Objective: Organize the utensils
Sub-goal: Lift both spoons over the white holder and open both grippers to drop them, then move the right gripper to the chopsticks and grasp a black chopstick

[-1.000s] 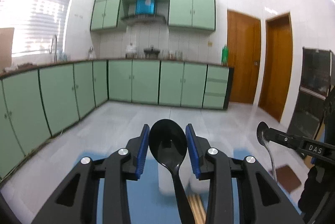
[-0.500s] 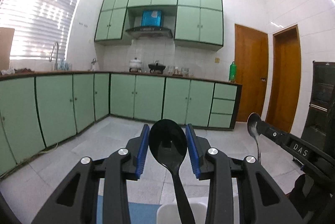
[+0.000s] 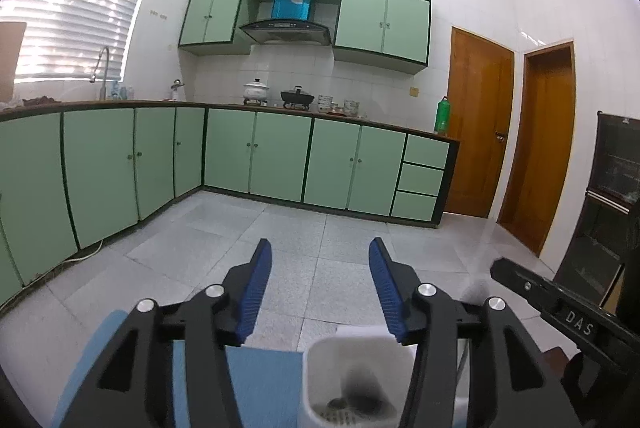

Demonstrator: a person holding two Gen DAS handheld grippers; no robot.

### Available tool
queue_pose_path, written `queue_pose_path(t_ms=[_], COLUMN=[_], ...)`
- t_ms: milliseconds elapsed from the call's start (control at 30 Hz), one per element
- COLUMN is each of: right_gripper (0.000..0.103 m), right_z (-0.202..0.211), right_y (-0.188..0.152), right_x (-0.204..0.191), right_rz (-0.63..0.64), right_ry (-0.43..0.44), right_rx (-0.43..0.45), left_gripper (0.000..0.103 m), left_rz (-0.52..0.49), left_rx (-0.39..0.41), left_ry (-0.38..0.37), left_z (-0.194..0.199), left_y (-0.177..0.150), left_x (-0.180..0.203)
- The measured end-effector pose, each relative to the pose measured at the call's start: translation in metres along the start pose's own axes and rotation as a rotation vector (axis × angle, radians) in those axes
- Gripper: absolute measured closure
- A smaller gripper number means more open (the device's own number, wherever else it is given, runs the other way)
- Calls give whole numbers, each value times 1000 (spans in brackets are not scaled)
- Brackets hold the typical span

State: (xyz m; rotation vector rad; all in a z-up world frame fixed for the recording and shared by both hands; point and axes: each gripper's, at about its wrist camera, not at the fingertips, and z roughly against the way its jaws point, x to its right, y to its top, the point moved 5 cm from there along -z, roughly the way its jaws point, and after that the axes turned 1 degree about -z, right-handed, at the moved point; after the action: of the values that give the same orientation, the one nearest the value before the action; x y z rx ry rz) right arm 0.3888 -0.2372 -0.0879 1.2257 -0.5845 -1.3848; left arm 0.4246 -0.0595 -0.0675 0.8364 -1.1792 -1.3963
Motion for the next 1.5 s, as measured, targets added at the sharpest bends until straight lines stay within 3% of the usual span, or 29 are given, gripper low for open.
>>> queue_pose_path(t_ms=[67, 167, 333, 400, 467, 700, 933, 1233, 1433, 1500], right_gripper=[69, 48, 26, 25, 25, 25, 26, 41, 45, 45], right_z=[18, 55, 104, 121, 136, 169, 174, 183, 187, 184], right_y=[-8, -31, -97, -134, -161, -226, -246, -236, -236, -240], right_x=[-2, -8, -24, -31, -39, -73, -99, -70, -77, -86], right_rz=[-21, -23, 16, 12, 8, 54, 126, 134, 54, 101], right_ry=[-12, -26, -82, -93, -108, -120, -107, -256, -115, -128], right_rx=[-30, -84, -262, -364, -427, -517, -538, -517, -528, -533], left_gripper=[49, 42, 28, 21, 20, 17, 15, 14, 14, 14], left_rz=[9, 15, 8, 6, -17, -20, -23, -32, -42, -38], left_rx=[-7, -49, -215, -315, -425, -604, -622, -633, -622, -622], left_ry=[8, 25, 61, 61, 88, 145, 174, 184, 193, 196], left_z=[19, 52, 105, 123, 138, 179, 197, 202, 208, 210], left_y=[-2, -15, -66, -98, -133, -205, -211, -208, -206, -206], left_x=[-4, -7, -10, -11, -12, -25, -21, -21, -20, -23])
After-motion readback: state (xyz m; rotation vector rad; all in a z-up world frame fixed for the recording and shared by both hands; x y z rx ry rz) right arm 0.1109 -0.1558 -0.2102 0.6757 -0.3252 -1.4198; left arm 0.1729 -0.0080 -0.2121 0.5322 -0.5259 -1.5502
